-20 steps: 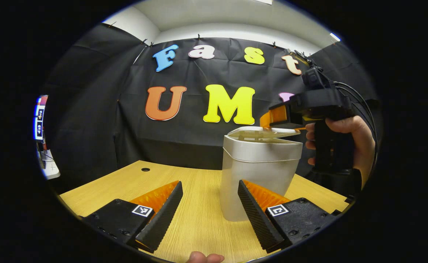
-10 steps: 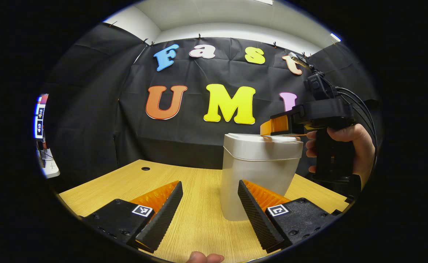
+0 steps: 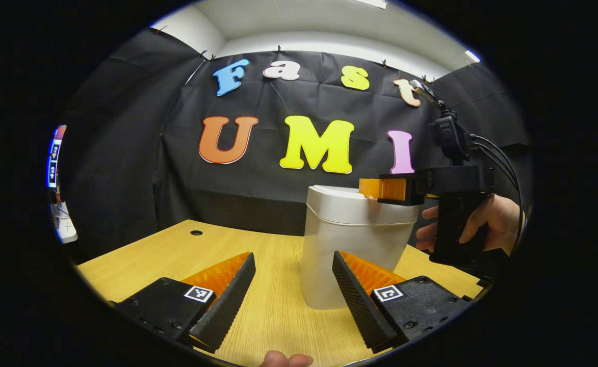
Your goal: Press the lid of the desktop garbage bin to open it, pick up the crumpled paper on the desktop and throw it into the bin, then pick up the pop can on the desktop and drop it into the bin, and finally close the garbage bin lid.
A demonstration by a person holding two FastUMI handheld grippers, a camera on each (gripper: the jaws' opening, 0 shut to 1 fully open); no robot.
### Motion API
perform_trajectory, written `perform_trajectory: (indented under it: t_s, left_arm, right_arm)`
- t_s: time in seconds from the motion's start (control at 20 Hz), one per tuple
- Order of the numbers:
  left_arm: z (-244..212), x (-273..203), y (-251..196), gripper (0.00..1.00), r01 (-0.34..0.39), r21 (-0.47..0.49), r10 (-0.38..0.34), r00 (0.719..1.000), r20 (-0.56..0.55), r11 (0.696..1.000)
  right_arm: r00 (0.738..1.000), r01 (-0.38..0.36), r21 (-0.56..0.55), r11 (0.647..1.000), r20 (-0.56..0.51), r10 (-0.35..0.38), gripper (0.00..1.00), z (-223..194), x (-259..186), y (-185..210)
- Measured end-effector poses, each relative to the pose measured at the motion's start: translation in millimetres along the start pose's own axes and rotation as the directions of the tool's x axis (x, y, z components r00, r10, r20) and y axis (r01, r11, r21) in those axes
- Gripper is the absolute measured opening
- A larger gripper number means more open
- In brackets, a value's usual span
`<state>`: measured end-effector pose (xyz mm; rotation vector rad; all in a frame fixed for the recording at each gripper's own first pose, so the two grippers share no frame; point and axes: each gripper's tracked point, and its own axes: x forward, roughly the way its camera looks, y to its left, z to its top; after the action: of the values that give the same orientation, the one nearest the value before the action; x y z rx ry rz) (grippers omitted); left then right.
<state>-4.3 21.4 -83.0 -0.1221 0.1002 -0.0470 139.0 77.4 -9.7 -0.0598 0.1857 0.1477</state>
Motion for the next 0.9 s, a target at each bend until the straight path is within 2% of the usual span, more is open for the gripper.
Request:
perform_trajectory:
  t_s: [0.2,0.35,0.45,0.55,0.7,0.8,0.9]
  left_arm:
    - [4.6,1.6,-1.9,0.98,-0.011,0.006,0.011,1.000,0.007,1.000]
    - [7.5,0.4,-1.2,0.98,-0.028,0.028,0.028,1.000,0.010,0.999]
    - [15.7,1.2,-2.9,0.98,-0.038,0.040,0.038,0.999,0.025,0.998]
    - [23.8,2.7,-5.8,0.98,-0.048,0.055,0.045,0.998,0.040,0.997]
    - [42.8,0.7,-6.2,0.98,-0.068,0.063,0.063,0.995,0.083,0.996]
    - [52.7,0.7,-6.1,0.98,-0.085,0.059,0.079,0.991,0.105,0.995]
    - [60.5,-0.4,-7.4,0.98,-0.097,0.065,0.088,0.988,0.126,0.993]
  right_arm:
    - [0.997,0.025,0.051,0.998,0.067,-0.029,0.99,7.1,-2.2,3.5]
    - [0.992,0.012,0.030,0.999,0.123,-0.016,0.96,12.2,-7.1,8.0]
    - [0.988,-0.002,0.079,0.997,0.151,-0.010,0.94,18.8,-15.8,3.6]
    - [0.982,0.021,0.130,0.991,0.185,-0.045,0.95,27.9,-27.2,-11.8]
    - [0.979,0.068,0.134,0.989,0.184,-0.093,0.96,19.1,-44.7,-32.8]
    - [0.975,0.097,0.129,0.987,0.188,-0.120,0.92,10.6,-58.8,-49.2]
    - [0.969,0.103,0.144,0.984,0.208,-0.132,0.95,2.4,-76.0,-62.5]
